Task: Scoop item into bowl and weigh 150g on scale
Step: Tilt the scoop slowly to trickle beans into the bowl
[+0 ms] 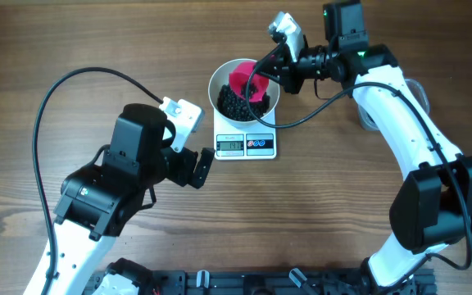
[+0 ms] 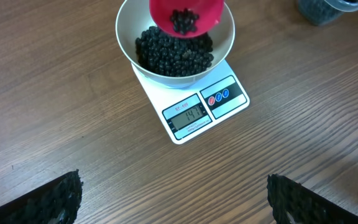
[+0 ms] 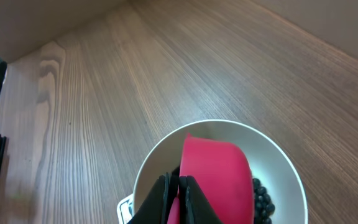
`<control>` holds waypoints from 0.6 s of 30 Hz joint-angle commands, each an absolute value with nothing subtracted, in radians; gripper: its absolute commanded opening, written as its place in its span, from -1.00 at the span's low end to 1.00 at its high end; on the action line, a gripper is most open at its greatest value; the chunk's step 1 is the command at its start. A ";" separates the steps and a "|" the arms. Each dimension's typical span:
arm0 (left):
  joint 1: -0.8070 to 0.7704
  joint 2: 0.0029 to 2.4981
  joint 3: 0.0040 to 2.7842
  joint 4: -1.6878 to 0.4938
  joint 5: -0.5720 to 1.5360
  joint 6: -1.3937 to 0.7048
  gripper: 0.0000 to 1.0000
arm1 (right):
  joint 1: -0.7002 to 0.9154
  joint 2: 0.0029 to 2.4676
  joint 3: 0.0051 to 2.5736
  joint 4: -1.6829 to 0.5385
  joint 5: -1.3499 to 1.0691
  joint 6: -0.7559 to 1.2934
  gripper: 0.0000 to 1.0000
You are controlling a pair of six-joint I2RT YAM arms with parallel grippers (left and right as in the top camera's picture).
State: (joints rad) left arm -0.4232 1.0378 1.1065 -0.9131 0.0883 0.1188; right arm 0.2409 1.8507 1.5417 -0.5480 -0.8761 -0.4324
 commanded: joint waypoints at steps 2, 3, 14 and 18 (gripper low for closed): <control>-0.419 1.034 1.120 -0.910 0.100 0.127 1.00 | 0.241 1.823 1.554 -0.562 -0.935 -0.512 -0.91; -0.419 1.034 1.120 -0.910 0.101 0.127 1.00 | 0.241 1.823 1.554 -0.555 -0.888 -0.463 -0.91; -0.419 1.034 1.120 -0.910 0.101 0.127 1.00 | 0.241 1.821 1.554 -0.577 -0.937 -0.483 -0.91; -0.419 1.034 1.120 -0.910 0.100 0.127 1.00 | 0.241 1.821 1.554 -0.546 -0.939 -0.450 -0.91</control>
State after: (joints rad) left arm -0.4232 1.0378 1.1065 -0.9131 0.0883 0.1188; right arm 0.2413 1.8507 1.5417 -0.5655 -0.9401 -0.4885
